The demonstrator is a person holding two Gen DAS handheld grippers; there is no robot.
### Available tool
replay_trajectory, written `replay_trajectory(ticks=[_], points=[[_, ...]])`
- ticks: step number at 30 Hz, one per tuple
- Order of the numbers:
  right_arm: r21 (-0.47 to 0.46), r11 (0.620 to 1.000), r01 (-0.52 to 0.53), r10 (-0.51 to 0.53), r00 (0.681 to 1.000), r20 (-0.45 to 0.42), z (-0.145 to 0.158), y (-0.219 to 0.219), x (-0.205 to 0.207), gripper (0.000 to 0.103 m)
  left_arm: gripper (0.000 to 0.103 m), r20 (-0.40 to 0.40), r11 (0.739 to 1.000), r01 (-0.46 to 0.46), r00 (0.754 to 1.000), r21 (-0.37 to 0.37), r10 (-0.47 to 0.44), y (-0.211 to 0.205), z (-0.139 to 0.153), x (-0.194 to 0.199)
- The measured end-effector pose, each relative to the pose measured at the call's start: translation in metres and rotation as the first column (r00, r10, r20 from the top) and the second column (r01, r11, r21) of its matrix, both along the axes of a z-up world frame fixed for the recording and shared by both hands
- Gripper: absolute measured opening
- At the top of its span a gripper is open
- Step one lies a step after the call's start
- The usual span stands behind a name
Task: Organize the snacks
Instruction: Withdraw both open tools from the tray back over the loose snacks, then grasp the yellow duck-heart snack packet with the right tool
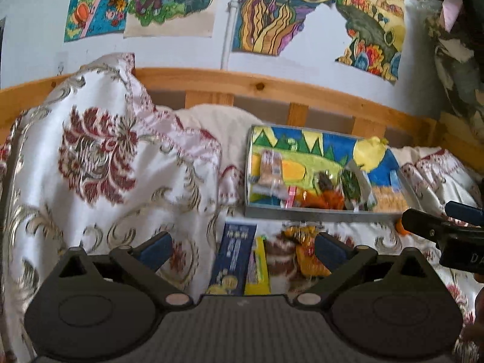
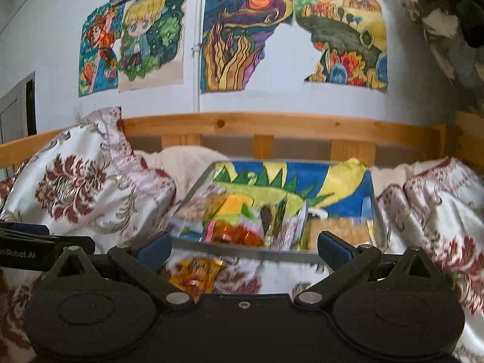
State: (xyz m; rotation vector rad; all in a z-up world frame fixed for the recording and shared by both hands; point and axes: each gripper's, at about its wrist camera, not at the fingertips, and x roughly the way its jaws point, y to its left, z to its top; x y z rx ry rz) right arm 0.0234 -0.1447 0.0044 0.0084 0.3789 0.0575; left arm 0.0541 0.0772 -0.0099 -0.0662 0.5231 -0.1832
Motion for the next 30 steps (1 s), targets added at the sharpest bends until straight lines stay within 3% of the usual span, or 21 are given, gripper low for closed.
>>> replay_trajectory(ticks=[14,30], points=[[0.021,0.999,-0.043,0.046,0.98,-0.192,-0.032,0.015,-0.009,0.102,0.102,-0.139,0.998,-0.003,0.99,0.059,0.011,0.007,-0.026,-0.009],[0.05,0.997,-0.054,0.065,0.962,-0.266,-0.045,0.015,-0.002,0.102,0.102,-0.201,0.995,0.001,0.979,0.098,0.019,0.005,-0.033,-0.001]])
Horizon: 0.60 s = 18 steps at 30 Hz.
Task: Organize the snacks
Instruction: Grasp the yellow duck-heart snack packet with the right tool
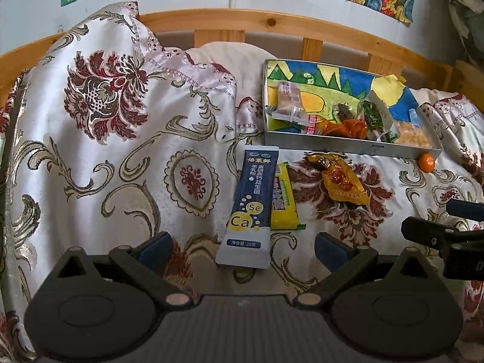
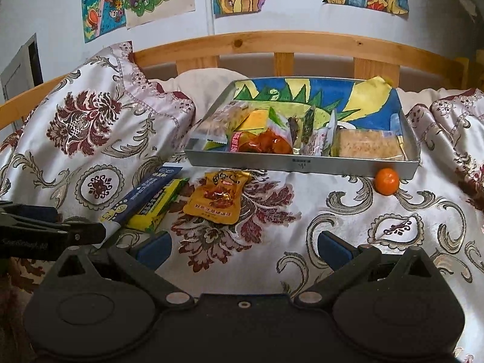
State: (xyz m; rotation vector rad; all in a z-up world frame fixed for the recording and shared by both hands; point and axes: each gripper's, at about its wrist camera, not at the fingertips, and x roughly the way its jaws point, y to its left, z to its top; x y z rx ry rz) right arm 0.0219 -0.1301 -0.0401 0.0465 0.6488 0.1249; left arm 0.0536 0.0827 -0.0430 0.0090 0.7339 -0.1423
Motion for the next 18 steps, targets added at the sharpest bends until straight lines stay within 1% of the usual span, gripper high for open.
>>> replay_trajectory(ticks=[8,14,18], points=[[0.008,1.0,0.004,-0.004,1.0,-0.017,-0.003,-0.001,0.002,0.102,0.102,-0.001,1.0,0.015,1.0,0.019,-0.015,-0.002,-0.001,0.002],[-0.008,1.0,0.0,0.0,1.0,0.002,0.001,-0.001,0.009,0.102,0.102,0.012,0.999,0.02,1.0,0.027,-0.02,-0.005,0.001,0.012],[-0.03,1.0,-0.004,0.005,1.0,0.012,0.005,0.0,0.021,0.102,0.102,0.02,0.998,0.05,0.999,0.033,-0.05,-0.006,0.003,0.025]])
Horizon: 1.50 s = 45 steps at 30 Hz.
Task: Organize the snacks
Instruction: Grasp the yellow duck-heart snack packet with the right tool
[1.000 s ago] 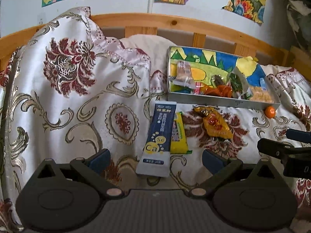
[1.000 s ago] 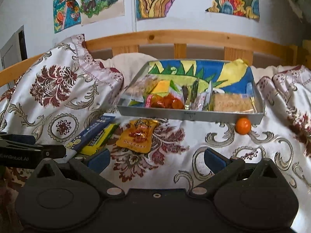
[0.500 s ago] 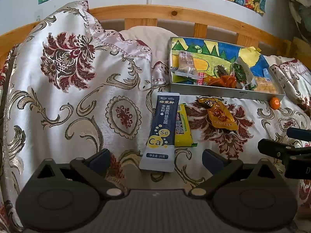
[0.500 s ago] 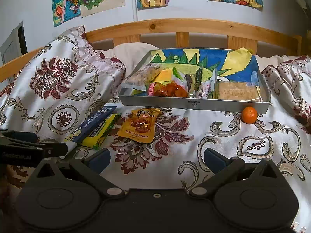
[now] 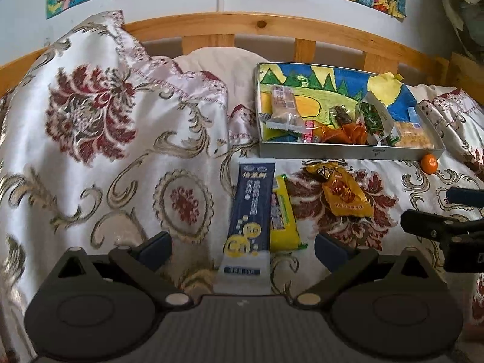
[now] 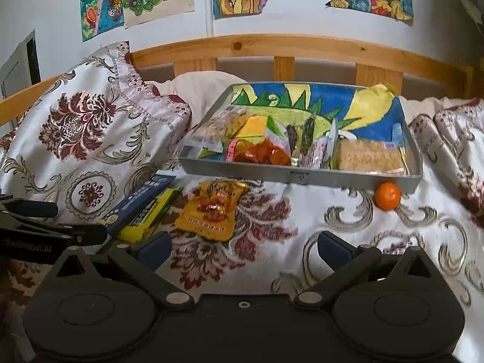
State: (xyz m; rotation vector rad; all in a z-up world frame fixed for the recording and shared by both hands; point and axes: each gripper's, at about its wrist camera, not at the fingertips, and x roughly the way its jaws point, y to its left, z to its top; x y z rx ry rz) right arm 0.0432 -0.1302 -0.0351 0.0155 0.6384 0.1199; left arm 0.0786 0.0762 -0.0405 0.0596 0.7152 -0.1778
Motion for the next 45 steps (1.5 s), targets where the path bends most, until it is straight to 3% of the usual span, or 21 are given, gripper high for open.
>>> replay_trajectory(ticks=[8,12,19,30,33,45], points=[[-0.012,0.999,-0.031,0.03,0.999,-0.024,-0.006,0.007,0.041,0.102,0.102,-0.019,0.997,0.079,0.997,0.02,-0.078,0.001,-0.002,0.022],[0.028,0.996,-0.08,0.081,0.995,-0.058,-0.011,0.01,0.068,0.102,0.102,-0.009,0.993,0.118,0.993,0.02,-0.118,0.004,0.0,0.022],[0.037,0.993,-0.109,0.113,0.985,-0.133,-0.03,0.02,0.11,0.1,0.102,-0.019,0.994,0.102,0.995,0.035,-0.101,0.01,-0.002,0.027],[-0.016,0.989,-0.148,0.143,0.976,-0.162,-0.045,0.03,0.112,0.075,0.102,-0.031,0.993,0.101,0.995,0.056,-0.099,0.005,-0.004,0.031],[-0.009,0.987,-0.16,0.156,0.974,-0.165,-0.044,0.026,0.108,0.06,0.102,-0.042,0.993,0.115,0.993,0.037,-0.113,0.003,-0.003,0.033],[-0.003,0.976,-0.22,0.215,0.958,-0.189,-0.031,-0.003,0.085,0.052,0.102,-0.078,0.993,0.118,0.99,0.026,-0.116,-0.006,-0.008,0.04]])
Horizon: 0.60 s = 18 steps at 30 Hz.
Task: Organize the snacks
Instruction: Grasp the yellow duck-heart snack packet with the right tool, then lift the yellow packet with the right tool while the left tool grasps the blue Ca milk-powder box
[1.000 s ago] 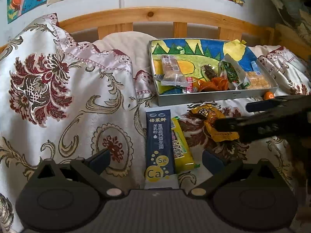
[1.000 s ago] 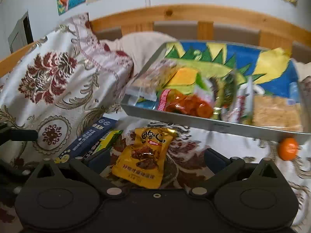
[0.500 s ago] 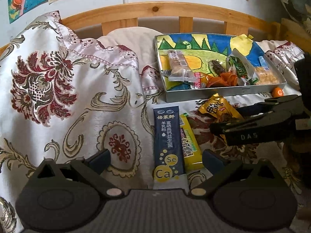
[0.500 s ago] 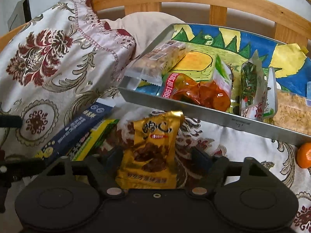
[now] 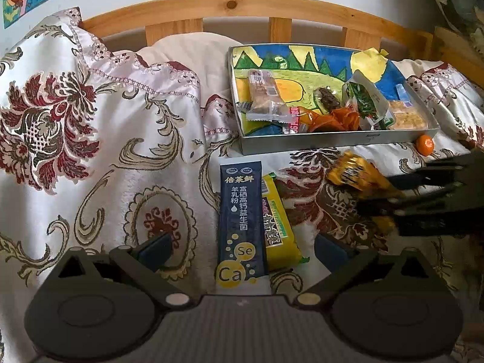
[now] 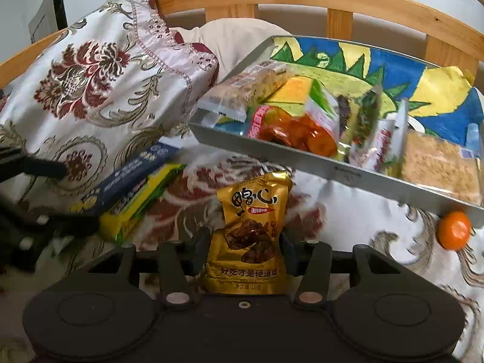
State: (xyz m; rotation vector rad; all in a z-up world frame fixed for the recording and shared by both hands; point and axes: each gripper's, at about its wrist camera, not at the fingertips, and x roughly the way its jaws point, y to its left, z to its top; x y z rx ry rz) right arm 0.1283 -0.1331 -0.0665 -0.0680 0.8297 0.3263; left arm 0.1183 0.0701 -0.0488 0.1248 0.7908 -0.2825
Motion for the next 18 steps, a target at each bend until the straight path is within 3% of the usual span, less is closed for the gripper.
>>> replay_trajectory(ticks=[7,14,18], points=[[0.061,0.997,0.054,-0.052,0.998,-0.027,0.0,-0.02,-0.024,0.058,0.1,-0.052,0.998,-0.036,0.998,-0.057,0.033,0.005,-0.005,0.008],[0.079,0.997,0.019,-0.02,1.0,0.015,-0.005,-0.012,-0.024,0.074,0.098,-0.069,0.994,-0.069,0.996,-0.089,0.063,0.007,-0.006,0.018],[0.071,0.997,0.004,-0.006,0.999,0.035,-0.006,-0.01,-0.024,0.075,0.098,-0.067,0.992,-0.078,0.995,-0.102,0.072,0.009,-0.006,0.02]])
